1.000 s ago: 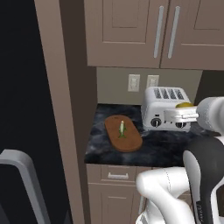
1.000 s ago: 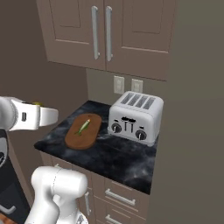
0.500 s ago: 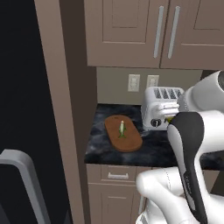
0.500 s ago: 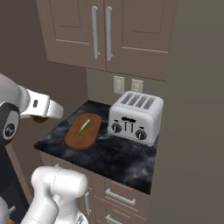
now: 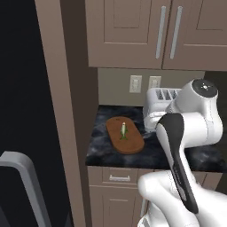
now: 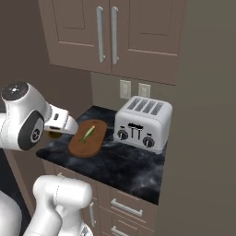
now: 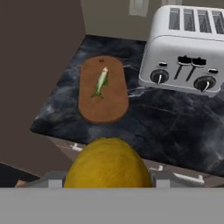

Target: Retrieve a lemon from the fridge and place it on the cutting board with the fish.

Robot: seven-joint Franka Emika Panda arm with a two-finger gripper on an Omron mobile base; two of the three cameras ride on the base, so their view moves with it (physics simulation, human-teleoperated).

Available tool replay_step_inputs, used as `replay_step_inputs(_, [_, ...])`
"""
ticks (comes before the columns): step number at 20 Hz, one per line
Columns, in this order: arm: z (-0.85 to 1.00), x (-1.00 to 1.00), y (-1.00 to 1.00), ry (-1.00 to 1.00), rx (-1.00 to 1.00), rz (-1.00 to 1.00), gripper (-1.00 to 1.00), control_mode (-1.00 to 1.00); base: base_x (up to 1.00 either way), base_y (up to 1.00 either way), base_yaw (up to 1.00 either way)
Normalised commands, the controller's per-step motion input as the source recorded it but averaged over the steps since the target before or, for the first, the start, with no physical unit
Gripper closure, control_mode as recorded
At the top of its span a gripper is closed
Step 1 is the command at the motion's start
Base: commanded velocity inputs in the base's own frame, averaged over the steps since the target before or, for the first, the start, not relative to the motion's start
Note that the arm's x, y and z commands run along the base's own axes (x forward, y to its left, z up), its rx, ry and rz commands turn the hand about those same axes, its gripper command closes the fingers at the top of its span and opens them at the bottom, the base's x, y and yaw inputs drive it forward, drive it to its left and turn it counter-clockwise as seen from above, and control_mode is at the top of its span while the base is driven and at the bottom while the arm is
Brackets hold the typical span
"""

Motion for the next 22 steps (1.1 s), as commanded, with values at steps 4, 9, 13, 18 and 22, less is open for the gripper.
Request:
replay_step_inputs(4, [-0.47, 0.45, 0.0, 0.02, -0.04, 0.0, 1.0, -1.0, 0.0, 0.0, 0.0])
replay_step_inputs(9, [-0.45, 0.64, 0.0, 0.04, -0.03, 0.03, 1.0, -1.0, 0.0, 0.0, 0.0])
replay_step_inputs(13, [-0.32, 0.55, 0.0, 0.05, -0.01, 0.18, 1.0, -1.0, 0.0, 0.0, 0.0])
replay_step_inputs(18, [-0.13, 0.37, 0.0, 0.07, -0.02, 0.24, 1.0, -1.0, 0.0, 0.0, 0.0])
replay_step_inputs(22, [-0.02, 0.2, 0.07, 0.09, -0.18, 0.19, 1.0, -1.0, 0.0, 0.0, 0.0])
